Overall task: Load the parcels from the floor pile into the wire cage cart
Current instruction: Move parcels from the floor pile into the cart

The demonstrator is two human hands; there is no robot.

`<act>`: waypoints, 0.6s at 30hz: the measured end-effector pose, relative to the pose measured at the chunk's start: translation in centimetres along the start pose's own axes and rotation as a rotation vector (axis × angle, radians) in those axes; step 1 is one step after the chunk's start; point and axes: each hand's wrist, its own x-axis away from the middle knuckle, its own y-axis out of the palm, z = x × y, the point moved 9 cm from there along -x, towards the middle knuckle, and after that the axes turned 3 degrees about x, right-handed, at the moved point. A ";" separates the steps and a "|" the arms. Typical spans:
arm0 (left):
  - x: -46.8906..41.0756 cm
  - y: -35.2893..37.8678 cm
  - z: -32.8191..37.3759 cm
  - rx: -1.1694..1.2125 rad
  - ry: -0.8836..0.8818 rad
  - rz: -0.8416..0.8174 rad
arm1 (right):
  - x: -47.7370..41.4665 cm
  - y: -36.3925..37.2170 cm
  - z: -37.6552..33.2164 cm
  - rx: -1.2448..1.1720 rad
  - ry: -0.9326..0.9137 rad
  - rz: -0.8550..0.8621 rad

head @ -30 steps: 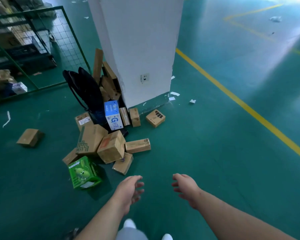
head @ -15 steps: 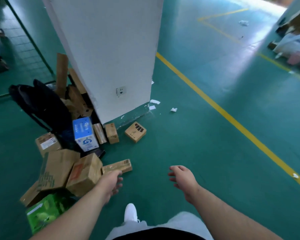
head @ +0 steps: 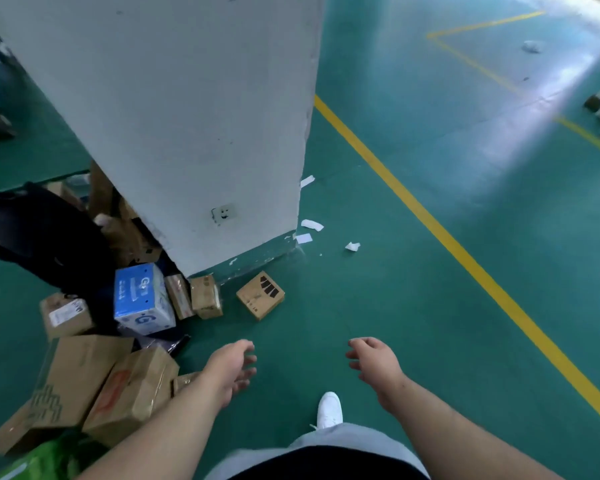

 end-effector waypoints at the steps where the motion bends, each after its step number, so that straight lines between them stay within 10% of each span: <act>1: -0.3 0.5 1.4 0.023 0.009 0.019 | -2.0 -0.4 -1.4 0.050 -0.002 -0.016; 18: -20.0 -2.9 12.5 0.039 0.021 0.173 | -26.4 14.3 -15.2 0.730 -0.127 -0.215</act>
